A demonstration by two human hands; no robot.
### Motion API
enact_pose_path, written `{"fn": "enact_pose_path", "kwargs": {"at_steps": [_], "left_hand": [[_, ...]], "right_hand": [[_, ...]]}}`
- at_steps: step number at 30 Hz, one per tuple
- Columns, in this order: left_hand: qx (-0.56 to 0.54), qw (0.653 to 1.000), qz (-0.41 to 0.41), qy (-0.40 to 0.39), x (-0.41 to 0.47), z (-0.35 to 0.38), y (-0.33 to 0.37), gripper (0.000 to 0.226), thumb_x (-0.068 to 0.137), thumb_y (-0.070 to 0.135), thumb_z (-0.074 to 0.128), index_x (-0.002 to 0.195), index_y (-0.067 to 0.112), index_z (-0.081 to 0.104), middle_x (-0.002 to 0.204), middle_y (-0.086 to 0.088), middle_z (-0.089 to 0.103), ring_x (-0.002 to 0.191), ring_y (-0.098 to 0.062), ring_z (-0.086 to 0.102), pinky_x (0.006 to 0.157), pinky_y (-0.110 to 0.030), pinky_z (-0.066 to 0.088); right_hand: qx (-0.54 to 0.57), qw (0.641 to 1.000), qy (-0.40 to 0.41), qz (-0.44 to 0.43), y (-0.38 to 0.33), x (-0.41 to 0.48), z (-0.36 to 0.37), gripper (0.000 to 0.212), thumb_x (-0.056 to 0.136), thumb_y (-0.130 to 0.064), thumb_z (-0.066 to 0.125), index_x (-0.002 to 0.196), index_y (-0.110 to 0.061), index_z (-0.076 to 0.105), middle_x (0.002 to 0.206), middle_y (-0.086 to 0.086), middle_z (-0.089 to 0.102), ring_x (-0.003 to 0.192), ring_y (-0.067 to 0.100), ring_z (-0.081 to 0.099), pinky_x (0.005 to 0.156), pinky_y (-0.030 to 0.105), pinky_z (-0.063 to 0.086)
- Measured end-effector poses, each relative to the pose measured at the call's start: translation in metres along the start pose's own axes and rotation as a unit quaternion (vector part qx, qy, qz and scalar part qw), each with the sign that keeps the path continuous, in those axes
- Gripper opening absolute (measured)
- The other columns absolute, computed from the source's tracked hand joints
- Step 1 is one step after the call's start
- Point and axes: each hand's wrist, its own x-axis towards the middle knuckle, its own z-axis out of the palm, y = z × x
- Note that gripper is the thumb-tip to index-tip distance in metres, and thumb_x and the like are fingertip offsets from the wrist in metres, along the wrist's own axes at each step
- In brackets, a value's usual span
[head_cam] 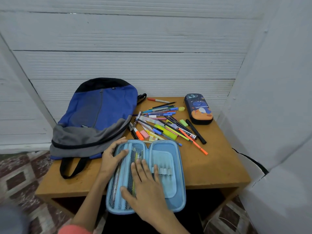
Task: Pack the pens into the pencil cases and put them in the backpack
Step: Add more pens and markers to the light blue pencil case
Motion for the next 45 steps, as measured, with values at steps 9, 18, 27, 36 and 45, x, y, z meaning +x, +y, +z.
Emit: {"fn": "enact_pose_path", "kwargs": {"at_steps": [9,18,27,36,45], "left_hand": [[-0.007,1.0,-0.005,0.004,0.0,0.001,-0.002,0.028,0.082,-0.001,0.071,0.106,0.015,0.069,0.133,0.003,0.061,0.125,-0.011,0.054,0.109,-0.039,0.041],[-0.004,1.0,-0.003,0.002,0.001,-0.001,-0.003,0.028,0.082,0.0,0.072,0.105,0.015,0.07,0.132,0.003,0.06,0.124,-0.006,0.055,0.108,-0.035,0.041],[-0.023,1.0,-0.019,0.007,0.001,0.001,-0.002,0.027,0.082,0.003,0.073,0.101,0.021,0.071,0.134,0.004,0.06,0.124,-0.01,0.055,0.107,-0.04,0.044],[-0.012,1.0,-0.01,0.014,-0.002,0.001,0.001,0.026,0.071,0.026,0.076,0.097,0.031,0.073,0.132,0.007,0.061,0.123,-0.007,0.056,0.106,-0.036,0.044],[-0.01,1.0,-0.014,0.015,-0.001,0.001,-0.003,0.026,0.079,0.013,0.078,0.103,0.021,0.072,0.133,0.005,0.061,0.124,-0.01,0.055,0.108,-0.044,0.043]], "right_hand": [[-0.005,1.0,-0.014,0.02,0.001,-0.003,0.001,0.078,0.092,-0.065,0.011,0.132,-0.018,0.059,0.141,0.0,0.053,0.133,0.016,0.046,0.103,0.047,0.021],[0.077,0.992,-0.075,-0.061,0.01,0.001,-0.031,0.075,0.096,-0.062,0.031,0.155,-0.023,0.008,0.162,-0.007,-0.002,0.148,0.008,-0.01,0.119,0.04,-0.011],[0.212,0.934,0.252,0.141,0.14,0.07,-0.076,0.019,0.087,-0.011,0.066,0.103,-0.018,0.071,0.111,0.001,0.065,0.103,0.015,0.057,0.08,0.029,0.045],[0.095,0.949,0.246,0.172,0.194,0.077,-0.049,0.022,0.09,-0.016,0.065,0.112,-0.014,0.066,0.117,0.008,0.061,0.109,0.022,0.054,0.075,0.026,0.039],[0.149,0.938,0.263,0.169,0.198,0.074,-0.041,0.018,0.088,-0.013,0.067,0.105,-0.018,0.064,0.115,0.008,0.061,0.11,0.022,0.055,0.075,0.025,0.042]]}}
